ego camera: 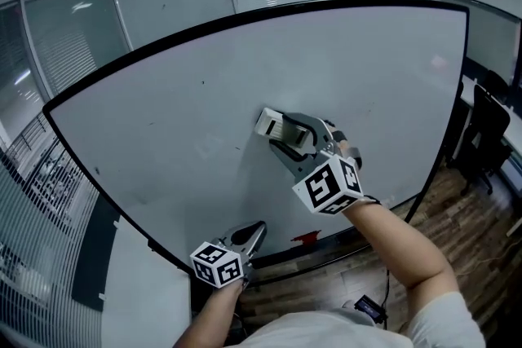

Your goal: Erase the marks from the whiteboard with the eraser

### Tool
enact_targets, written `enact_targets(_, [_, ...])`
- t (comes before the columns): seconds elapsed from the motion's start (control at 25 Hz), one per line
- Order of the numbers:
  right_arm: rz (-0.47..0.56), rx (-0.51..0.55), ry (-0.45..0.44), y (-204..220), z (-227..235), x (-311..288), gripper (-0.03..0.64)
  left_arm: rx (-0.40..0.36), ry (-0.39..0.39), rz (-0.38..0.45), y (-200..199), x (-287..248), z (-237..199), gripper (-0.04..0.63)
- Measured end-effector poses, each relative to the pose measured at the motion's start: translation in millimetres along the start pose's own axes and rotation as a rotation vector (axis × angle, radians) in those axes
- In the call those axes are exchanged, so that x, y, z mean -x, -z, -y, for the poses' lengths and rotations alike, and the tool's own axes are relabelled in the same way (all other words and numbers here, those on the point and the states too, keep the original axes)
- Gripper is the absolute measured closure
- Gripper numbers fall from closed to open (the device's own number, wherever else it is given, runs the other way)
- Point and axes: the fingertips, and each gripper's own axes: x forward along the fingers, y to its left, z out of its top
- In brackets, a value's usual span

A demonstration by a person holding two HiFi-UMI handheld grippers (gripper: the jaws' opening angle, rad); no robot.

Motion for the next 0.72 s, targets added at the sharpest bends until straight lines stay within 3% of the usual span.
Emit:
enact_targets(0.16, [-0.033, 0.006, -0.087, 16, -54, -5, 0.385, 0.002, 0.010, 0.002, -1, -2, -2, 0.588])
enact_targets(0.32, [-0.050, 0.005, -0.126, 26, -76, -7, 0.385, -0.001, 0.018, -0.003, -2, -9, -2, 0.588])
enact_targets(0.52, [-0.040, 0.007, -0.142, 28, -65, -3, 0.385, -0.009, 0.016, 0.008, -5, -27, 11, 0.588])
enact_targets(0.72, [-0.006, 0.030, -0.103, 23, -15, 8, 0.385, -0.016, 0.007, 0.014, -13, -54, 27, 0.588])
